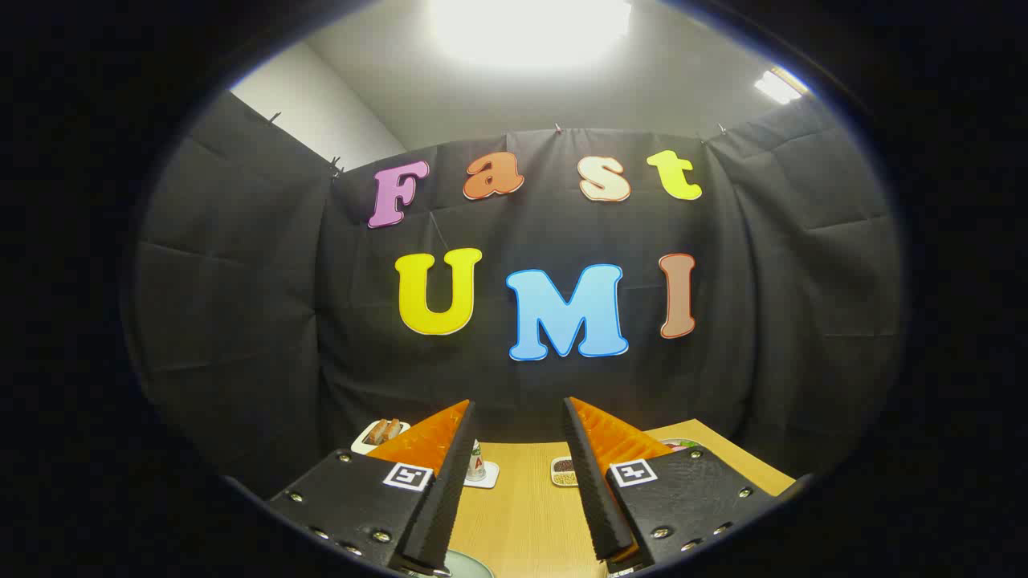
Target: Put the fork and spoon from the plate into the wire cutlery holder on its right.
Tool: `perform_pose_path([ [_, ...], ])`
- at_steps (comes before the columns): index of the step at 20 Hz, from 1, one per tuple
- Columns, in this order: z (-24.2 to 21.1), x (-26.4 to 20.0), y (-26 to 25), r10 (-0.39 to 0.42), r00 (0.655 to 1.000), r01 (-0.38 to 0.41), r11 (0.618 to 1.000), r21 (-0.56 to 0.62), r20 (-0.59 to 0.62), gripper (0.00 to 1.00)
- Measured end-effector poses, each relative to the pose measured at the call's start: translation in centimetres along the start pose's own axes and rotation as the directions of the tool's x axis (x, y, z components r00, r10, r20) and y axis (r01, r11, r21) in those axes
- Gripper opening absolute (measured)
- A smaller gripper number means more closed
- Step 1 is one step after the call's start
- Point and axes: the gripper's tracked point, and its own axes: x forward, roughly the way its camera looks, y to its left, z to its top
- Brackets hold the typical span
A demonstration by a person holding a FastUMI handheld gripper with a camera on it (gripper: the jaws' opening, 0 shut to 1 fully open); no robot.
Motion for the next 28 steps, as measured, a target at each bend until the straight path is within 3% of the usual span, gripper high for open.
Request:
perform_pose_path([
  [28,-0.8,1.0,1.2,0.000,1.000,0.000,1.000,-0.015,-0.020,0.66],
])
